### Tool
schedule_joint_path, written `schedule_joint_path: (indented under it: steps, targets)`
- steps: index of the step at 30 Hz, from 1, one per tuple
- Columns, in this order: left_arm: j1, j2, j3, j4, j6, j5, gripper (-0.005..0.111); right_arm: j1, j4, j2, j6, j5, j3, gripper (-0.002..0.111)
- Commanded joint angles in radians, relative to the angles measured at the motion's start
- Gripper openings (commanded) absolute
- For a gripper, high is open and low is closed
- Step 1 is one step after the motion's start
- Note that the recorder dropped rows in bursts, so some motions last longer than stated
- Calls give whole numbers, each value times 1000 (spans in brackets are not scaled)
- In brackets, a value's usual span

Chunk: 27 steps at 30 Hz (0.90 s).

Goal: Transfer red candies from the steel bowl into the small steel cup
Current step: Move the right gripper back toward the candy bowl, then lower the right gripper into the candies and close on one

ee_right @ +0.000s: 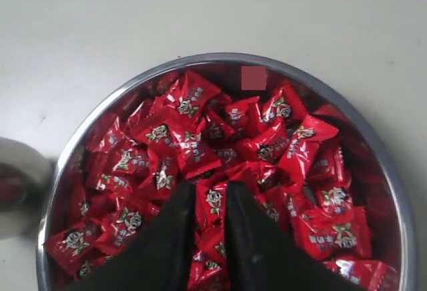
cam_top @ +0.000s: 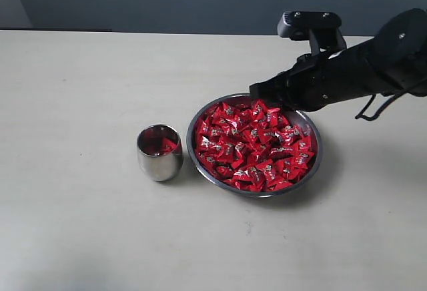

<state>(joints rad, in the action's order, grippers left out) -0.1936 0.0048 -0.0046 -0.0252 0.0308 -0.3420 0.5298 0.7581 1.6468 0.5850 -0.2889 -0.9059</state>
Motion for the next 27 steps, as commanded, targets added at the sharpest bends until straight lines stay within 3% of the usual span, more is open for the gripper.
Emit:
schedule_joint_path:
  steps: [1,9,17,23,27]
  targets:
    - [7,-5,5,-2,-1,8,0,-7,-48,60,1,-55,-64,17]
    - [7,-5,5,-2,-1,8,0,-7,-155,161,-17,-120,-142,17]
    - [7,-5,5,-2,-1,8,0,-5,-491,247,-321,-312,-292,17]
    - [7,-5,5,-2,-1,8,0,42,-669,278,-416,-439,-388,17]
    - [7,-5,5,-2,-1,8,0,88,-704,303,-430,-497,-428,30]
